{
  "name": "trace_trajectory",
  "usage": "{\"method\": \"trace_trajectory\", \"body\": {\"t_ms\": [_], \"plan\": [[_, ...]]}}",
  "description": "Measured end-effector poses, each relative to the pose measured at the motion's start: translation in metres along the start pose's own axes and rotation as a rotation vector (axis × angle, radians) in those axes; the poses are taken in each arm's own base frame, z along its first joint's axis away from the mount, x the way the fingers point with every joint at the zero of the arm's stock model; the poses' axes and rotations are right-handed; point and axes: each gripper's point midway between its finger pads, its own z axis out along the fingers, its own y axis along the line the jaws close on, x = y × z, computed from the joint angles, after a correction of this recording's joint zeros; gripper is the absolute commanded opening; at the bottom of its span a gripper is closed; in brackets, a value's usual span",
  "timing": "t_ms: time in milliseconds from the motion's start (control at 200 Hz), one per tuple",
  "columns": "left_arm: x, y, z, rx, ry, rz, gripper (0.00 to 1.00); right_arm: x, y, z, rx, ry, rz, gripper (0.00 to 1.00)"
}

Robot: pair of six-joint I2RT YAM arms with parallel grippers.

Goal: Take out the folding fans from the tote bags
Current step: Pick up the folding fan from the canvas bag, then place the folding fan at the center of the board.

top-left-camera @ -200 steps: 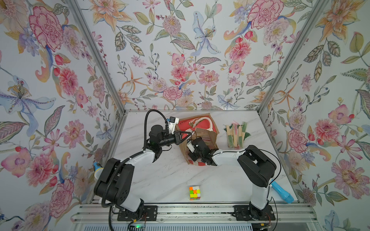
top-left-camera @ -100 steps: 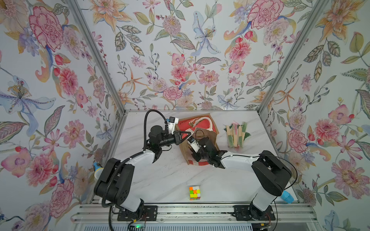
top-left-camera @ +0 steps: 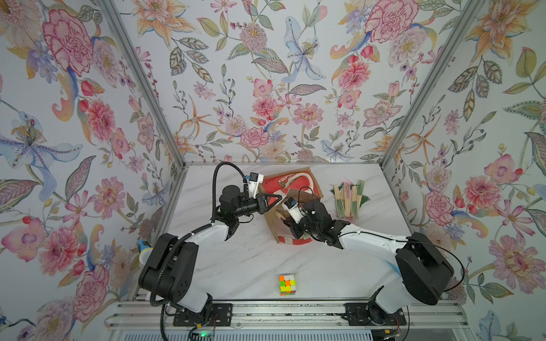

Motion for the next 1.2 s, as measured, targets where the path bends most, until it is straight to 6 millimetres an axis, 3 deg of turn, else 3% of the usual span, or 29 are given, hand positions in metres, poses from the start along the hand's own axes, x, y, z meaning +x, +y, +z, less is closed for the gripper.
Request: {"method": "trace_trajectory", "body": {"t_ms": [205,430,610,776,956,1201], "plan": [[-0.003,-0.002,0.000,0.007,-0.012,0.001,0.00,-0.003,0.011,-0.034,-0.052,0.004,0.085,0.10],[-0.004,0.000,0.002,0.014,-0.020,-0.012,0.00,0.020,0.029,-0.073,-0.101,0.051,0.169,0.10],[-0.003,0.007,0.006,0.024,-0.029,-0.040,0.00,0.030,0.043,-0.120,-0.127,0.026,0.230,0.10],[-0.005,0.006,0.006,0.033,-0.038,-0.043,0.00,0.020,0.051,-0.171,-0.145,-0.093,0.284,0.11],[-0.003,0.008,0.007,0.022,-0.029,-0.044,0.00,0.010,0.045,-0.212,-0.116,-0.217,0.337,0.08],[-0.002,0.010,0.007,0.010,-0.021,-0.035,0.00,-0.008,0.004,-0.256,0.086,-0.364,0.409,0.10]]}}
